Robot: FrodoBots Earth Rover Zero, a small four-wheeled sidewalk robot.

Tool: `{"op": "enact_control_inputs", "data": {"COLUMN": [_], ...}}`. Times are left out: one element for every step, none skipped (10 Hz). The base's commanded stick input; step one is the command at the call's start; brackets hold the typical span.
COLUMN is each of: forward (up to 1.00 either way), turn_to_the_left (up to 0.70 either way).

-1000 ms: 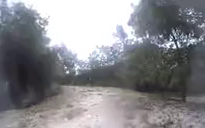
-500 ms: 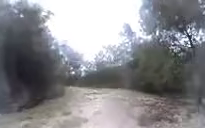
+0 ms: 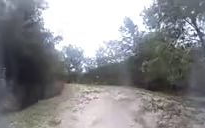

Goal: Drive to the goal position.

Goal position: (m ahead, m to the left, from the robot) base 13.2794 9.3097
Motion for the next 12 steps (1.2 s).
{"op": "enact_control_inputs", "data": {"forward": [0.85,0.85,0.85,0.85,0.85,0.85,0.85,0.85,0.85,0.85,0.85,0.85], "turn_to_the_left": [0.00,0.00,0.00,0.00,0.00,0.00,0.00,0.00,0.00,0.00,0.00,0.00]}}
